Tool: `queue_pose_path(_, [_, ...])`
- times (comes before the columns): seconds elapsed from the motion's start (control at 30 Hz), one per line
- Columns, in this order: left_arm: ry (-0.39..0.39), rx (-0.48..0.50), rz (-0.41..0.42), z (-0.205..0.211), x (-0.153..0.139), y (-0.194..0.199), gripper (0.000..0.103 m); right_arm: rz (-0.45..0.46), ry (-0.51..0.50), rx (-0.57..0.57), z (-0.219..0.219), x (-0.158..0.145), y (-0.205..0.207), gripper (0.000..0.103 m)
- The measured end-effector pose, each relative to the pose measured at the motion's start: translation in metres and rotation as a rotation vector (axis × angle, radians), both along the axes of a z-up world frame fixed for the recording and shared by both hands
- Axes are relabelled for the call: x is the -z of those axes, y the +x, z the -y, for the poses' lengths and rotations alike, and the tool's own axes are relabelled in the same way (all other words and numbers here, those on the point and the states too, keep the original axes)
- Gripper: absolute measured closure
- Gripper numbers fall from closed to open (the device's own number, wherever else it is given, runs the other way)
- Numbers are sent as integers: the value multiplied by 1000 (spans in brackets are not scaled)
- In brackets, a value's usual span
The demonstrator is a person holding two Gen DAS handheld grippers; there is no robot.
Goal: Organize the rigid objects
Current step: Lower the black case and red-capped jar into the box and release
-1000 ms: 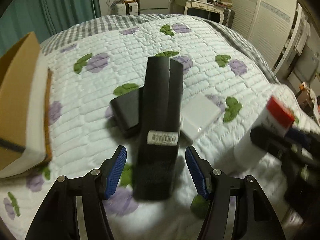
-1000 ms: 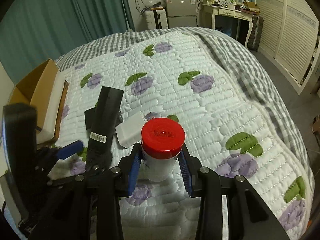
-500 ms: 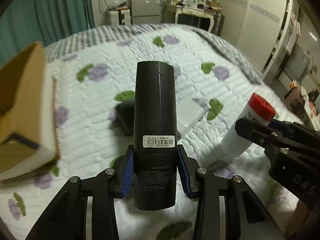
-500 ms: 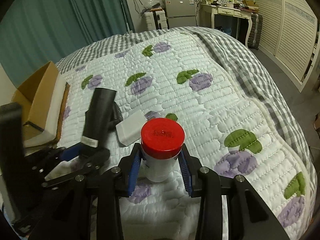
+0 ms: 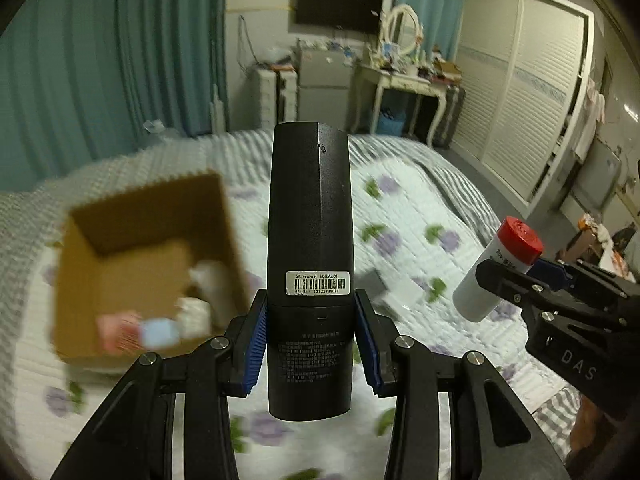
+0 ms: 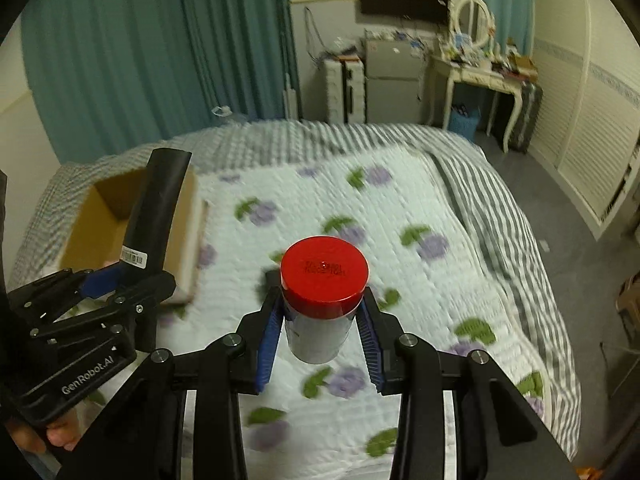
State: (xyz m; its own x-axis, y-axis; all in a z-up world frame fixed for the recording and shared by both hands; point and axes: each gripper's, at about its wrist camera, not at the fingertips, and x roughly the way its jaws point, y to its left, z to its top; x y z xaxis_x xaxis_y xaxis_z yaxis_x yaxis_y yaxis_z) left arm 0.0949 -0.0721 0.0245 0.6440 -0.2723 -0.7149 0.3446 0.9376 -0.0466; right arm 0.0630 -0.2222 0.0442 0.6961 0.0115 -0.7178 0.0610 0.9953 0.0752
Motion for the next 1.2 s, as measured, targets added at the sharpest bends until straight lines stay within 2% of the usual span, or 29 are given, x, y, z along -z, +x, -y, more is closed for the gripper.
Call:
queue_pose_path(0.2, [15, -73, 66, -74, -37, 17, 62, 52, -30, -94, -63, -37, 24, 66])
queue_pose_path(0.43, [-40, -169, 24, -125, -19, 50, 62, 72, -81, -190, -129, -50, 55, 66])
queue_pose_path(0.77, [-35, -207, -52, -158, 31, 82, 62, 24, -100, -240, -179, -19, 105, 66])
queue_pose_path(1.2, [-24, -174, -93, -163, 62, 94, 62, -46, -107, -236, -196, 22, 139, 66])
